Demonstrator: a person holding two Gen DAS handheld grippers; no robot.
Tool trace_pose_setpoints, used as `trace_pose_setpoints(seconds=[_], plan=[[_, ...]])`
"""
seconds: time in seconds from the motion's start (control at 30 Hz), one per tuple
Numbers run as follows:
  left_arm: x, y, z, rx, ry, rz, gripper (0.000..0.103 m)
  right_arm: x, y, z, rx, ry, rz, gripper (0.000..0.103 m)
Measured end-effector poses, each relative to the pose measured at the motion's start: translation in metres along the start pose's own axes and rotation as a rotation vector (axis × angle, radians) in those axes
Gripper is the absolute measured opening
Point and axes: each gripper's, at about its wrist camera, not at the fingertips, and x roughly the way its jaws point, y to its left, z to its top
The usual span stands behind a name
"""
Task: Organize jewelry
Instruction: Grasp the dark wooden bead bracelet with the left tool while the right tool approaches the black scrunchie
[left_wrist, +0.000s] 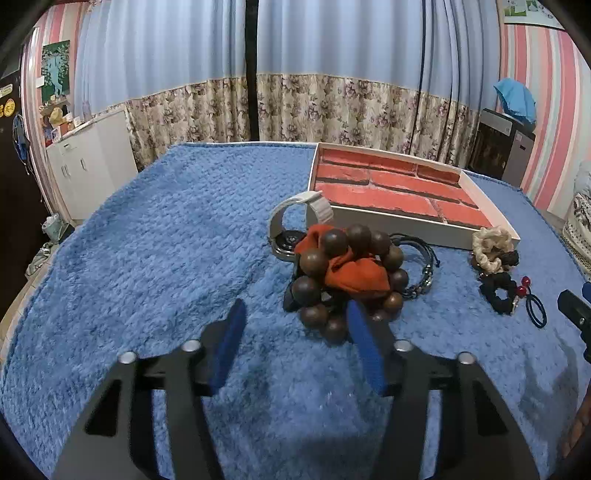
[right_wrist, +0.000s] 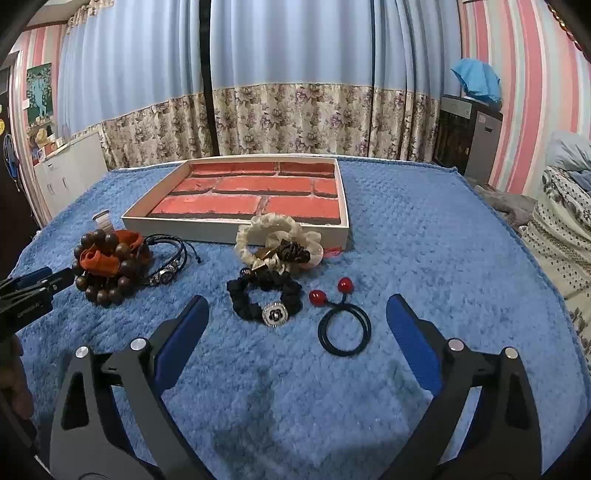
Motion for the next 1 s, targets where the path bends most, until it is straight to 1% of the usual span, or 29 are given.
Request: trace_pose_setpoints(seconds=[0.27,0.33,0.43,0.63,0.73,0.8,0.87,0.9,1.0], plan=[[0.02,0.002,0.006,0.012,0.022,0.002,0.049,0.019,0.001,0.001,0.0,0.025,-0.004,0.092],[0.026,0.001,0.008,0.012,0.031,-0.004,0.045,0.024,0.001,0.0,-0.003,0.036,-0.007,0.092],[0.029,-0.001,0.01,0.018,0.022,-0.012,0.041,0.032,0.0,-0.001,0.002,0.053,-0.008,0.091],[0.033,-0.004,0.016,0.036,0.014,-0.041,0.033,0.048,-0.002,-0.001,0.023,0.097,0.007,0.085],[0.035,-0.004,0.017,0.037,0.013,-0.07,0.032,0.051,-0.001,-0.001,0.028,0.102,0.012,0.085],[0.04,-0.003,0.016,0.031,0.027,-0.088,0.032,0.052,0.0,0.0,0.024,0.1,0.012,0.085],[0.04,-0.003,0.015,0.023,0.023,-0.092,0.032,0.053,0.0,0.0,0.023,0.096,0.011,0.085],[0.039,-0.002,0.016,0.019,0.022,-0.096,0.027,0.053,0.0,0.001,0.023,0.097,0.01,0.085],[0.037,-0.001,0.015,0.005,0.022,-0.101,0.024,0.053,0.0,0.002,0.019,0.096,0.005,0.085]])
